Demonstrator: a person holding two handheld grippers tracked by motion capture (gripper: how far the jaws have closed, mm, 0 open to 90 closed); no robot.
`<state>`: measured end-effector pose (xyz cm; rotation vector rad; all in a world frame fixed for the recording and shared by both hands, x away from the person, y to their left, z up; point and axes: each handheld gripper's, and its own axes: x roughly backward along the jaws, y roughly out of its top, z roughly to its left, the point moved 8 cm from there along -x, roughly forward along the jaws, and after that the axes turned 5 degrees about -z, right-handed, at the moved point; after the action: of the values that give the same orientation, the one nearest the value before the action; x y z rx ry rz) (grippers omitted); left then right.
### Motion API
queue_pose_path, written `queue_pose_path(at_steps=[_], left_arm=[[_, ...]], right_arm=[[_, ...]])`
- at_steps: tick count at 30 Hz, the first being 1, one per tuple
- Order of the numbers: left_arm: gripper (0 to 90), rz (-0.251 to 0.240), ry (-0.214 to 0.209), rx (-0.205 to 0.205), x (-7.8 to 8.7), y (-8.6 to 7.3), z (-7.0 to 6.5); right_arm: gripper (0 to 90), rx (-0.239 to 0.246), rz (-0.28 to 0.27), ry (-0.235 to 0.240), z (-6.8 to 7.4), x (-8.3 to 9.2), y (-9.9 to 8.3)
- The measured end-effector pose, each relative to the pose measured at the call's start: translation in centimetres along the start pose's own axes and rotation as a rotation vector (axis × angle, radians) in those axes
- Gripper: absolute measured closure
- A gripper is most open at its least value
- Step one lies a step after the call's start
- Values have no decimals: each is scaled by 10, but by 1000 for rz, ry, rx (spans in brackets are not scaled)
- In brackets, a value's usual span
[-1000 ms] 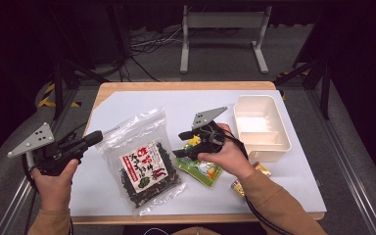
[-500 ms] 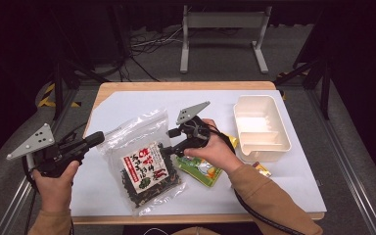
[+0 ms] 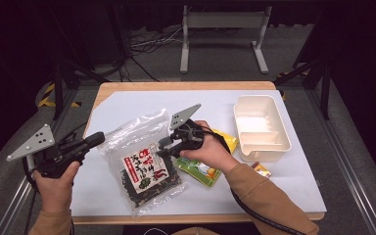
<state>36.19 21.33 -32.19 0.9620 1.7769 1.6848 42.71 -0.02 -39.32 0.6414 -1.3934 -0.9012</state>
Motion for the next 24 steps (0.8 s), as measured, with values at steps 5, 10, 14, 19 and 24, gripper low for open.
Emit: queue_pose_path(at_steps=[5, 10, 14, 19, 24], left_arm=[[900, 0, -4, 0, -1, 0, -1], [900, -1, 5, -3, -1, 1, -2], [889, 0, 15, 7, 0, 0, 0], [833, -18, 15, 22, 1, 2, 1], [650, -18, 36, 16, -2, 2, 1]], right_arm=[[739, 16, 32, -4, 5, 6, 1], [805, -35, 33, 14, 11, 11, 1], [820, -79, 31, 22, 19, 17, 3], [826, -102, 9, 42, 30, 27, 9], [827, -56, -26, 3, 34, 41, 15]])
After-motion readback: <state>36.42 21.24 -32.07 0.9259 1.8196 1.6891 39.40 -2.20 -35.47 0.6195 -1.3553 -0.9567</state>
